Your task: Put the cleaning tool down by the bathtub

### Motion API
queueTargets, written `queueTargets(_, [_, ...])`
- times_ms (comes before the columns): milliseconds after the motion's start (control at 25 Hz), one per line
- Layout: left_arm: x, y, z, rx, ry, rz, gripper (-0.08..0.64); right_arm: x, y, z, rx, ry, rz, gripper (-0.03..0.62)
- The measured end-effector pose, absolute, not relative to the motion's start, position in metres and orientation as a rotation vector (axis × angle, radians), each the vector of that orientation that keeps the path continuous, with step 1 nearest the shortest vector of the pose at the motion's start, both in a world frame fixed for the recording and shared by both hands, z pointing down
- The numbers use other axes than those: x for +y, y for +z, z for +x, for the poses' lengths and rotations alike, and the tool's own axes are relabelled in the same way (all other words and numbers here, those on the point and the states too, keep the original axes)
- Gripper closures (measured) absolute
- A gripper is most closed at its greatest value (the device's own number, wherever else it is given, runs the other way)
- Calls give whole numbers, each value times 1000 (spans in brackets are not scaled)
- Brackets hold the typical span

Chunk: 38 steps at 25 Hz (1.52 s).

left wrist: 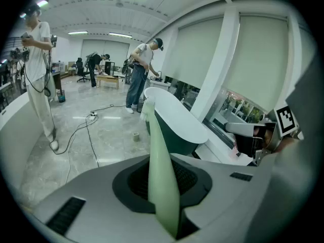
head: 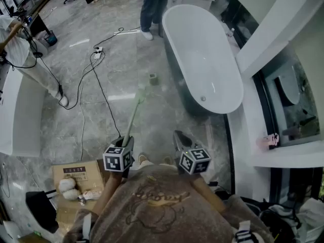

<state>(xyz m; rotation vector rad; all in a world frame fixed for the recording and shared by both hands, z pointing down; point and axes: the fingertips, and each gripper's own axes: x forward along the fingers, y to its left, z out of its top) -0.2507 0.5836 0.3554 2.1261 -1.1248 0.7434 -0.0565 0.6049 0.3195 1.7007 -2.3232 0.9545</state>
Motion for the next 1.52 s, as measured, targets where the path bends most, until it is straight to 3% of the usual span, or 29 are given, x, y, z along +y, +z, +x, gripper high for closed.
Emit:
queueTargets(880, [517,374,-281,-1020,756,2190,506,538,321,-88,-2322,889,1814,592])
queueTargets(1520, [341,393,-225,-1013,780,2163,506,339,334,-48,-2394,922,1682,592])
